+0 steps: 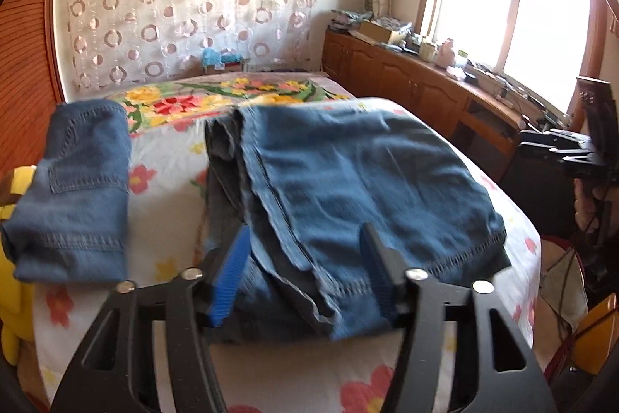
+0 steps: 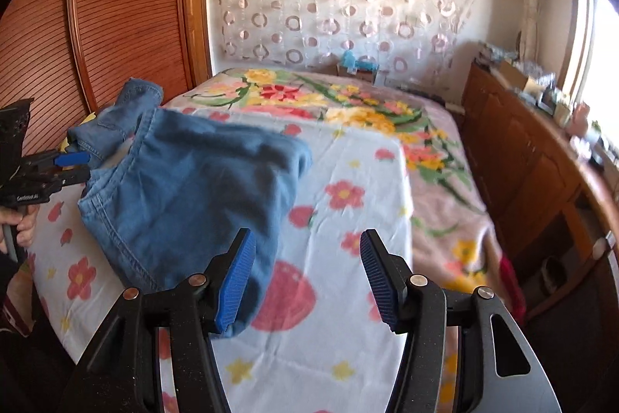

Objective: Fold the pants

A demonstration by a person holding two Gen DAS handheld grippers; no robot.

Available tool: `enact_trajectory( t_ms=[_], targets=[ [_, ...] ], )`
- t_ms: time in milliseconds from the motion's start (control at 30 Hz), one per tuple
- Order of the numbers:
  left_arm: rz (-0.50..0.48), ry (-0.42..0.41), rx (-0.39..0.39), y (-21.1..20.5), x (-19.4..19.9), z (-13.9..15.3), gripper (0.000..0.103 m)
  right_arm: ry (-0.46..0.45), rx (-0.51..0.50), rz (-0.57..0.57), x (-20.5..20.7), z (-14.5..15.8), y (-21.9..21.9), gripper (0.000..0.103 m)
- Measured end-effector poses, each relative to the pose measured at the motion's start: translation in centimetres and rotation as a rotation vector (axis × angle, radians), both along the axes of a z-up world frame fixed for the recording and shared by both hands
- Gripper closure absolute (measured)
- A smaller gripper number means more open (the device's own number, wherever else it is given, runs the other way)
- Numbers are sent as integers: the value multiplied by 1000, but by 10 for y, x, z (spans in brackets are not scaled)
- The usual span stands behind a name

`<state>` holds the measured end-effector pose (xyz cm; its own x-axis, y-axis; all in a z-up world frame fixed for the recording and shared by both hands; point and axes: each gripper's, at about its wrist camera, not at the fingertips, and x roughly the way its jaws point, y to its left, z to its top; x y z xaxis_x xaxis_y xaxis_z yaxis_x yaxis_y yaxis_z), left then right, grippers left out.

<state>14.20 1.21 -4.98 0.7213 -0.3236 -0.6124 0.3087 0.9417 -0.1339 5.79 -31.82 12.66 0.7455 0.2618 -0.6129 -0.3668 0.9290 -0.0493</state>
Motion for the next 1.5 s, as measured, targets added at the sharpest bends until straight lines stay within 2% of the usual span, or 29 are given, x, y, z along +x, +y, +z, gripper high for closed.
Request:
enact_trajectory(
  t_ms=[100,133,267,400,433,500,600,700,767,967,1100,1200,1300,1367,1400,1433,1500],
  targets=[
    [-13,23,-3,-4,-8,-9,58,30,38,3,3,-22,4,45],
    [-19,33,0,-5,-11,-13,61,40,52,8,5,-26,7,50],
    [-20,67,5,-8,-16,-26,67,81,98,30,7,-50,14,51],
    [-20,86,8,-10,-18,-35,81,112,124,32,4,-60,12,52],
    [-20,85,8,-10,-18,-36,90,119,132,31,3,-62,10,52],
    [-26,82,6,-11,-18,-35,97,134,144,25,4,-66,9,52],
    [-22,25,-4,-9,-26,-19,98,147,159,24,6,-71,5,52],
    [10,-32,-68,7,-36,8,98,147,164,16,4,-68,5,52],
    [28,-30,-66,12,-37,12,98,143,166,16,1,-66,6,52],
    [53,64,-51,17,-30,-17,98,94,197,16,-4,-53,6,52],
    [60,78,-53,16,-29,-27,97,66,198,9,6,-50,14,50],
    [66,65,-24,14,-28,-25,81,81,198,17,19,-55,23,45],
    [67,50,-14,15,-30,-22,60,98,181,8,29,-63,32,40],
    [66,46,-25,17,-30,-20,34,113,177,-3,35,-68,35,36],
    [71,44,-24,18,-29,-19,26,126,187,-3,38,-72,35,36],
    [75,39,-23,18,-28,-17,20,140,197,-3,41,-75,35,36],
    [68,34,-30,15,-26,-14,20,164,212,2,46,-79,37,36]
  ],
)
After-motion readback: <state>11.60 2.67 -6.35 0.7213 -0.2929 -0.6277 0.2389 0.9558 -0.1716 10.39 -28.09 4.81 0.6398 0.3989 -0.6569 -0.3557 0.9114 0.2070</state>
